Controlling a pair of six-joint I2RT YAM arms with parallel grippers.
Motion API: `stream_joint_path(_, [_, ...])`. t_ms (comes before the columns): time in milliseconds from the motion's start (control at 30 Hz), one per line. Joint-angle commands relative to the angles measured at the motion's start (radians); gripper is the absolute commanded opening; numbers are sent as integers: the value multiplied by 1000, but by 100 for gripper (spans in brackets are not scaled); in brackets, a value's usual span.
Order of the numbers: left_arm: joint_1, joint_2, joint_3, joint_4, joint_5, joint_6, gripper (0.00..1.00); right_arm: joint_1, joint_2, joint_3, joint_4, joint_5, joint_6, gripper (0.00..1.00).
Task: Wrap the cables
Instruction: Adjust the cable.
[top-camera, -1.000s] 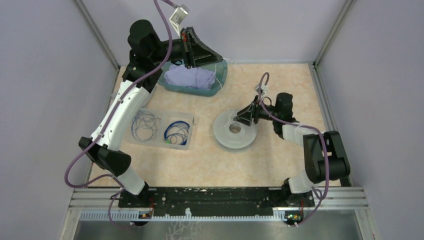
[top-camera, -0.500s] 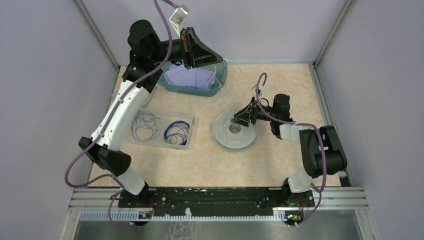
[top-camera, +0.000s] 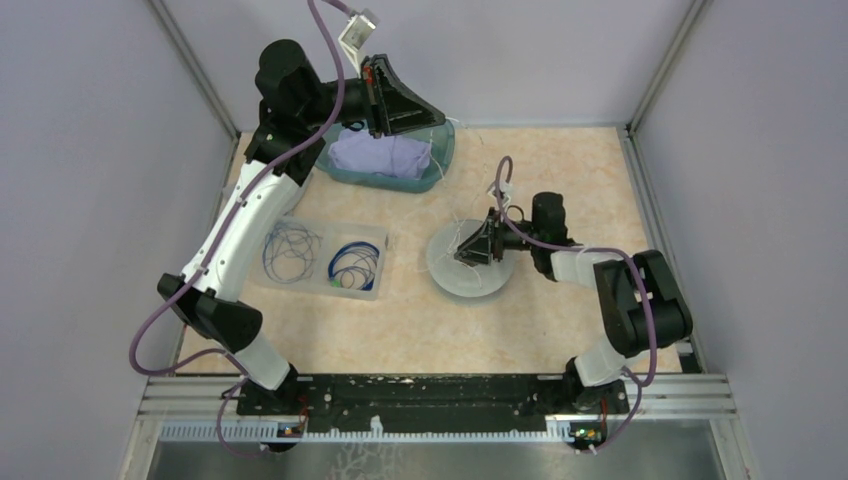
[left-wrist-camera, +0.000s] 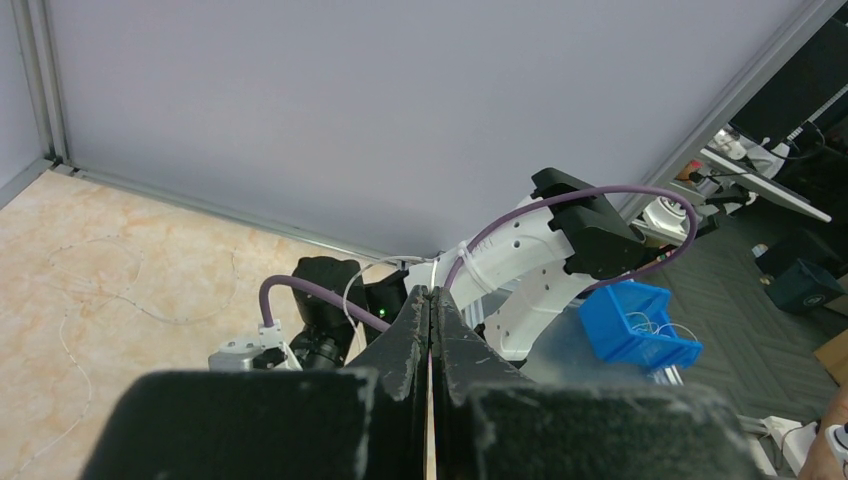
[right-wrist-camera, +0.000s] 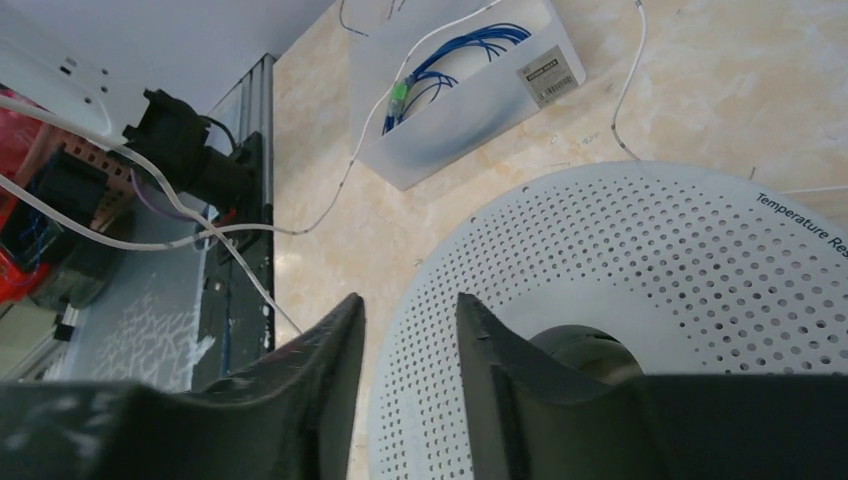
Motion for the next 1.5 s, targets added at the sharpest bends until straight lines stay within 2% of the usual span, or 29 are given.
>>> stream_joint_path(0, [-8,6,10,8,5,16,0,10,-15,11,-48,-29,-90,34])
stream_joint_path(133, [-8,1,14,-13,-4,42,0,9,-22,34,-115,-40,-133,31])
stream_joint_path(667, [-8,-14,-2,-19,11,53,0,-8,-28,123,-240,57,-123,52])
stream_joint_path(867, [-8,-8,0,-13,11,45,0,-13,-36,116,-238,13,-123,53])
stream_joint_path(1067, [-9,-5,3,-10,11,44,0,1,-40,113,-305,-17,-186,54])
stream_joint_path(1333, [-8,-9,-2,-10,17,41,0,-6,-55,155,-381,121,-211,53])
stream_joint_path(1467, [-8,-14,-9,-10,16,44,0,-19,-56,174,-379,97,-203,53])
